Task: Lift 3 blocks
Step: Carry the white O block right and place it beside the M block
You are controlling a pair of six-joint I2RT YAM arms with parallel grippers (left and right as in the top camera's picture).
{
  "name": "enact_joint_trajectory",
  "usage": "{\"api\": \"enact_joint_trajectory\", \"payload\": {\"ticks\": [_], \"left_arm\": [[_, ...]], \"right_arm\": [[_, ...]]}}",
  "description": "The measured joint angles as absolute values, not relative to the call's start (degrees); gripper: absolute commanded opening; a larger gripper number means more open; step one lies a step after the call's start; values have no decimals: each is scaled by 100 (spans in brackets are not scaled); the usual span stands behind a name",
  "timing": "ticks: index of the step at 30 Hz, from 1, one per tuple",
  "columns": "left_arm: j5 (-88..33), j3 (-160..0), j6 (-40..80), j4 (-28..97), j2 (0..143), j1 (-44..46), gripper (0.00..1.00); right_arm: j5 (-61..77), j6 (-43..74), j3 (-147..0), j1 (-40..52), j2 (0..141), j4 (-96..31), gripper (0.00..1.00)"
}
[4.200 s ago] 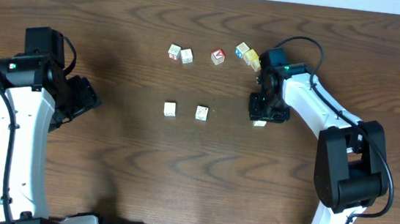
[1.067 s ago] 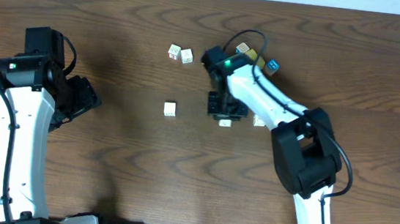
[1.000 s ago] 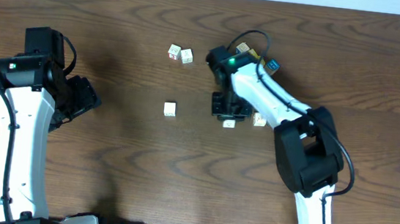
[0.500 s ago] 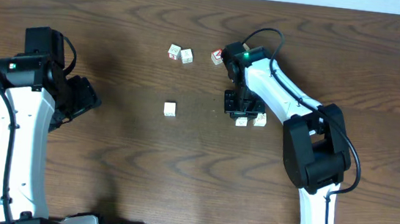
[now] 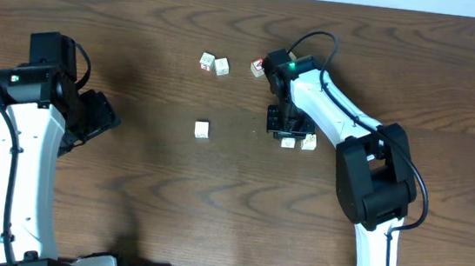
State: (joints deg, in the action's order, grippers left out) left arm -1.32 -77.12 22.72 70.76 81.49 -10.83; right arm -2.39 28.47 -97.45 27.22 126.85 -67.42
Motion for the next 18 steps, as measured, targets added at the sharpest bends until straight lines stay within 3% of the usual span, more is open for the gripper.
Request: {"api": "enact_joint_trajectory", "payload": {"ticks": [18], "left_arm": [[-132, -7712, 2272, 7078, 8149, -1083, 77]], "right_arm": [[-370, 2779, -9745, 2650, 12685, -6840, 30]]}}
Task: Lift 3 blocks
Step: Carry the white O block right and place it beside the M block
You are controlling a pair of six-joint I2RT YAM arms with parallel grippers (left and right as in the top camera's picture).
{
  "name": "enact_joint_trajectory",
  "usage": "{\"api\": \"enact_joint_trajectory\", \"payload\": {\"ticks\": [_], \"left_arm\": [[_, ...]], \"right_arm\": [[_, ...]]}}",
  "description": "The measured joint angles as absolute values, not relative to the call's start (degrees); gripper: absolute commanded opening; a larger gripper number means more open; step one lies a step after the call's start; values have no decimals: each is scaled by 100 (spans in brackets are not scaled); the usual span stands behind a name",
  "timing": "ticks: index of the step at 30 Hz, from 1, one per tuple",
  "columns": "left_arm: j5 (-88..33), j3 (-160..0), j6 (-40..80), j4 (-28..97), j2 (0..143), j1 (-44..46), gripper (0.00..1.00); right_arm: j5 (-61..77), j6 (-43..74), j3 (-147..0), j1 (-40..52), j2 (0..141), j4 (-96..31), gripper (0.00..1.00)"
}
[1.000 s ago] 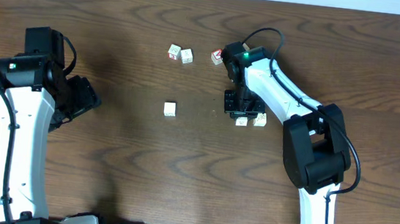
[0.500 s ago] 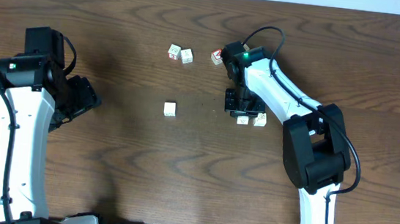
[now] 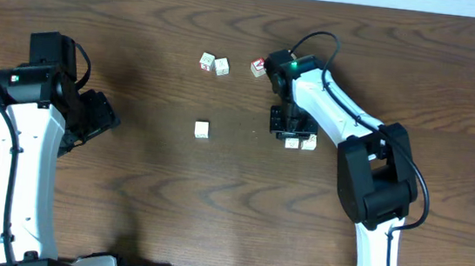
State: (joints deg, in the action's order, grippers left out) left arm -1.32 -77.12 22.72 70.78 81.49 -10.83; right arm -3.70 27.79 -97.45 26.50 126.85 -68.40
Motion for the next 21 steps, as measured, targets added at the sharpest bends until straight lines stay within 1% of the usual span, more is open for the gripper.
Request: {"api": "enact_joint_trajectory", "payload": {"ticks": [4, 14, 21], "left_arm": [[-132, -7712, 2272, 7076, 8149, -1083, 77], [-132, -7712, 2272, 7078, 8149, -1083, 77], [-132, -7712, 2272, 7076, 8149, -1083, 77]], "right_arm": [[-386, 2777, -9745, 2624, 12685, -6792, 34], [-381, 2775, -9745, 2611, 12685, -6807, 35], [-292, 2775, -9745, 2611, 12685, -6882, 29]]}}
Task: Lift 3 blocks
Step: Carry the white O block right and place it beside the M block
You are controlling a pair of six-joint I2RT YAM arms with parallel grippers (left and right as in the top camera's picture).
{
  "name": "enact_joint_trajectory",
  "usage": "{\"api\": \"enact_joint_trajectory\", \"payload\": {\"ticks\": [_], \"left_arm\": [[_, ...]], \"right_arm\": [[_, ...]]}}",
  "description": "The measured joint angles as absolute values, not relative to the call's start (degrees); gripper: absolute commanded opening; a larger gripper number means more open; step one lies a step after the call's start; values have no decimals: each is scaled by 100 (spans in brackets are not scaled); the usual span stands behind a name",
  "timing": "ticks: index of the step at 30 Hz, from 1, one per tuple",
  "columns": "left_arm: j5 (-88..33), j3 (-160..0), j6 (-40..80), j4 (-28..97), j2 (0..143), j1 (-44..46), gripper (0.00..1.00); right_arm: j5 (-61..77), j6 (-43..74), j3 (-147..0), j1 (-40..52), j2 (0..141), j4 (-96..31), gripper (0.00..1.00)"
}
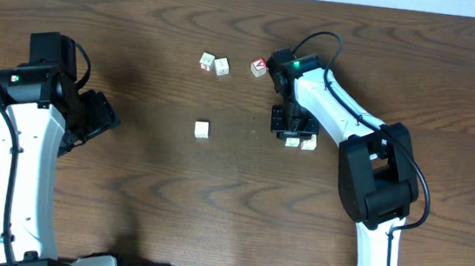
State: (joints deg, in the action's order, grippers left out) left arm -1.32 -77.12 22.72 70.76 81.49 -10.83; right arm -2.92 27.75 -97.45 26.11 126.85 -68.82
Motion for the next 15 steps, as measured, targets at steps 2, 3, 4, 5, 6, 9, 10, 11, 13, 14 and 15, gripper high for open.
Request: {"api": "enact_joint_trajectory", "payload": {"ticks": [2, 3, 4, 5, 6, 9, 10, 11, 13, 14, 15], "left_arm": [[-132, -7712, 2272, 7076, 8149, -1083, 77], [-132, -7712, 2272, 7076, 8149, -1083, 77], [-132, -7712, 2272, 7076, 8149, -1083, 77], [-132, -7712, 2272, 7078, 8149, -1083, 77], [-132, -7712, 2272, 7078, 8149, -1083, 77], [-132, -7712, 2272, 7078, 8149, -1083, 77], [-132, -7712, 2272, 7076, 8149, -1083, 77], [-132, -7712, 2272, 7076, 8149, -1083, 77], [-132, -7712, 2272, 7076, 8149, -1083, 77], [-132, -7712, 2272, 7078, 8147, -1083, 77], [-132, -7712, 2272, 7076, 8149, -1083, 77]], "right_arm": [[-274, 2773, -9745, 2611, 12685, -6897, 29], [-268, 2773, -9745, 2611, 12685, -6904, 29], [-257, 2770, -9745, 2611, 12685, -6912, 29], [-250, 2770, -9745, 2611, 12685, -6928, 29], [-246, 2773, -9745, 2611, 12685, -6945, 29], [-233, 2773, -9745, 2611, 12685, -6987, 29], [-233, 2773, -9745, 2611, 12685, -6993, 29], [-233, 2773, -9745, 2611, 12685, -6995, 29], [-233, 2773, -9745, 2611, 12685, -7000, 30], [-233, 2770, -9745, 2611, 12685, -7002, 30], [-233, 2770, -9745, 2611, 12685, -7000, 30]]}}
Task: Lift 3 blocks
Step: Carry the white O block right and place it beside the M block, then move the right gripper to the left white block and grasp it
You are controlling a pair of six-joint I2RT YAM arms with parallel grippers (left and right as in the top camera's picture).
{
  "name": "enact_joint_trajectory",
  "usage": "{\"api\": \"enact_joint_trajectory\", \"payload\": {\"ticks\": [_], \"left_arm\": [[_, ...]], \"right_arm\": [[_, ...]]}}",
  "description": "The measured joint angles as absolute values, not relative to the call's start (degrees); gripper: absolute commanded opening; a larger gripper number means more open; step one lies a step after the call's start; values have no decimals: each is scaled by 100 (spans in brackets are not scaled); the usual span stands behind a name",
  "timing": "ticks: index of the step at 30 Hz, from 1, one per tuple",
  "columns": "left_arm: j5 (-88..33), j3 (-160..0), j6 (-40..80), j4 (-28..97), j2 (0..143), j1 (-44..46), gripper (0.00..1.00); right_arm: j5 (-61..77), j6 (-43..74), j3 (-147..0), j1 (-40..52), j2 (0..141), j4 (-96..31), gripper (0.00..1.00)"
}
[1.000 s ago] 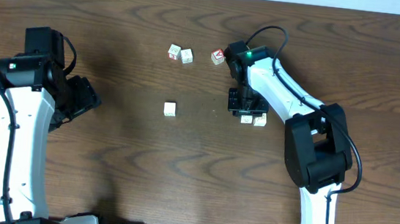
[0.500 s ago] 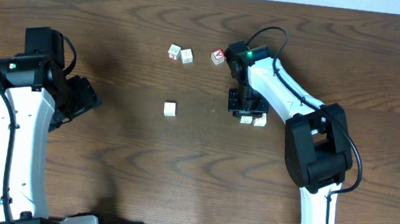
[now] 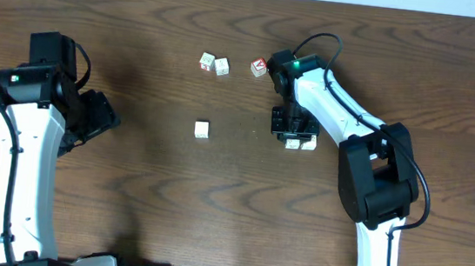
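Several small white blocks lie on the wooden table. Two blocks sit side by side at the back, and a red-and-white block lies just right of them. A lone block rests mid-table. Two more blocks sit close together right at the near edge of my right gripper, which hangs low over them and hides its own fingertips. My left gripper is far off at the left, with nothing near it.
The right arm reaches from the near right across to the block pair, passing close to the red-and-white block. The left arm stands along the left side.
My right gripper has sunk slightly lower over the two nearby blocks. All blocks lie where they were, and the left arm has not moved.
My right gripper stood just left of and behind the block pair, which lay a little apart. At each later moment it was slightly further right and nearer, and the left block of the pair now sits closer to the right one. The left arm stayed put.
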State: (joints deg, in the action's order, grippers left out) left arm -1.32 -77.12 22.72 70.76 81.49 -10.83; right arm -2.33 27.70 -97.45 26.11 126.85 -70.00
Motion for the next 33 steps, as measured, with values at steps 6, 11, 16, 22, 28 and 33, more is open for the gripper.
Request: {"api": "enact_joint_trajectory", "payload": {"ticks": [6, 11, 16, 22, 28, 33], "left_arm": [[-132, -7712, 2272, 7076, 8149, -1083, 77], [-132, -7712, 2272, 7076, 8149, -1083, 77], [-132, -7712, 2272, 7076, 8149, -1083, 77], [-134, -7712, 2272, 7078, 8149, -1083, 77], [-134, -7712, 2272, 7078, 8149, -1083, 77], [-132, -7712, 2272, 7076, 8149, -1083, 77]], "right_arm": [[-233, 2759, -9745, 2611, 12685, -7000, 33], [-228, 2755, -9745, 2611, 12685, -7024, 39], [-196, 2733, -9804, 2611, 12689, -7205, 43], [-187, 2644, -10409, 2611, 12691, -7618, 45], [-34, 2508, -10980, 2611, 12691, -7811, 47], [510, 2475, -11089, 2635, 12691, -7341, 49]]}}
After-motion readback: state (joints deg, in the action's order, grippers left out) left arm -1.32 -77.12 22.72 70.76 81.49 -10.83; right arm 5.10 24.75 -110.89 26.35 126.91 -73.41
